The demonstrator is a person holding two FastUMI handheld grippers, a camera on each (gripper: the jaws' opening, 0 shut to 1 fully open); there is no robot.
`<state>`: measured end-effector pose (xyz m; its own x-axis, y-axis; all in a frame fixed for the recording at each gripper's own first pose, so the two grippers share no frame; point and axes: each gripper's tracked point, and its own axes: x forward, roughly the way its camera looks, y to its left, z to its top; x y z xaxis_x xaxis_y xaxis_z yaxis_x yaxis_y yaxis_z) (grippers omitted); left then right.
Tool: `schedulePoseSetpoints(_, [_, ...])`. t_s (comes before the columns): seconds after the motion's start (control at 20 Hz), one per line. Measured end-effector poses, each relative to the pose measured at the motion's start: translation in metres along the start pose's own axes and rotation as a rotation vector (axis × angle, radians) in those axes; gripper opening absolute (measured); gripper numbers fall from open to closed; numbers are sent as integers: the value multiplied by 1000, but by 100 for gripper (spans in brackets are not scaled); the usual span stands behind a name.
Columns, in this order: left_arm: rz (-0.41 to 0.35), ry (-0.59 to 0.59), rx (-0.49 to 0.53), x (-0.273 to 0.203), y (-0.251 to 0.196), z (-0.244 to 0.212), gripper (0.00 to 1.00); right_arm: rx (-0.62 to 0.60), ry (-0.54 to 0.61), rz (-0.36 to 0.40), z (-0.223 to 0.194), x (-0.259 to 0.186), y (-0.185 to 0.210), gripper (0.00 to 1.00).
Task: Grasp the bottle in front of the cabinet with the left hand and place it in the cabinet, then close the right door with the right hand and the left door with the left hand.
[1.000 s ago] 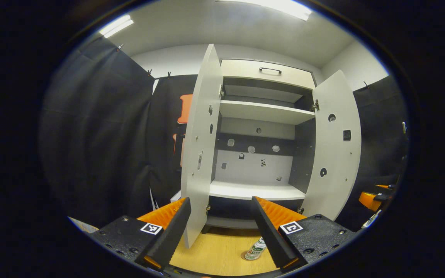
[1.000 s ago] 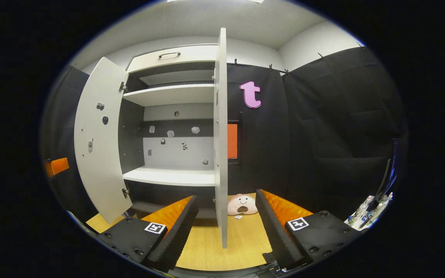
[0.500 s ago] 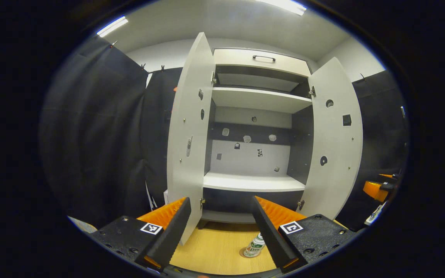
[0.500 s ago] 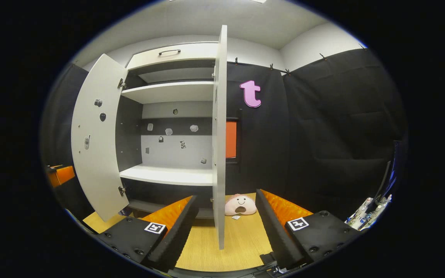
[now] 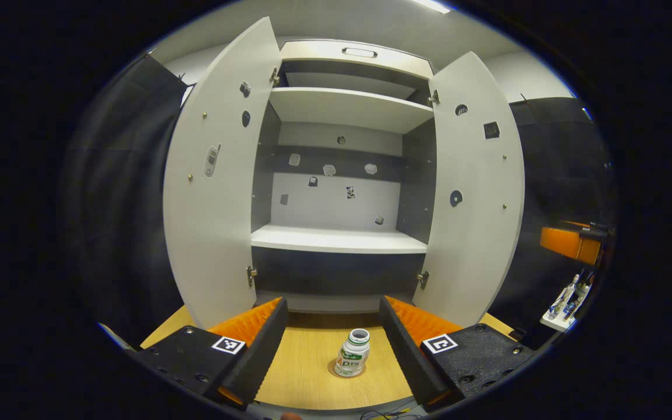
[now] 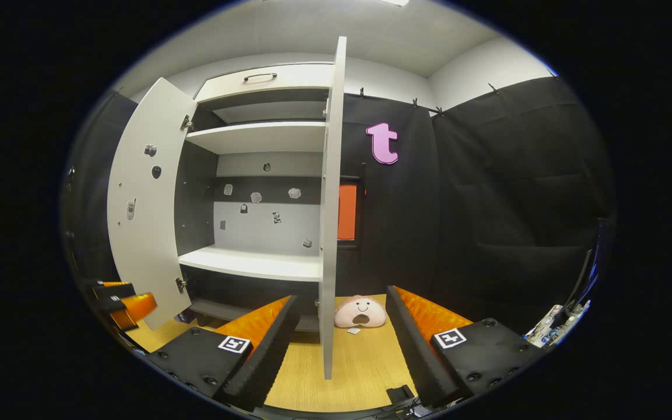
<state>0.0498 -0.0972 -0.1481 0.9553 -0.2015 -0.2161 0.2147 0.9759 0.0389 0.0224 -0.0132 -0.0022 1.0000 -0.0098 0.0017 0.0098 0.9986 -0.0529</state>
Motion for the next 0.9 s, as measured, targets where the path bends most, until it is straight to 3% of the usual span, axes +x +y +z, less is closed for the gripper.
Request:
schedulePoseSetpoints(0.45, [-99, 313, -57, 38, -47, -145, 96, -6, 21, -21, -6, 2, -25, 98])
schedulePoseSetpoints(0.65, [-88, 412, -62, 56, -50, -197, 96, -25, 38, -47, -11, 2, -39, 98])
schedulePoseSetpoints(0.9, [-56, 456, -79, 94, -42, -230, 96, -50, 64, -74, -19, 6, -55, 97])
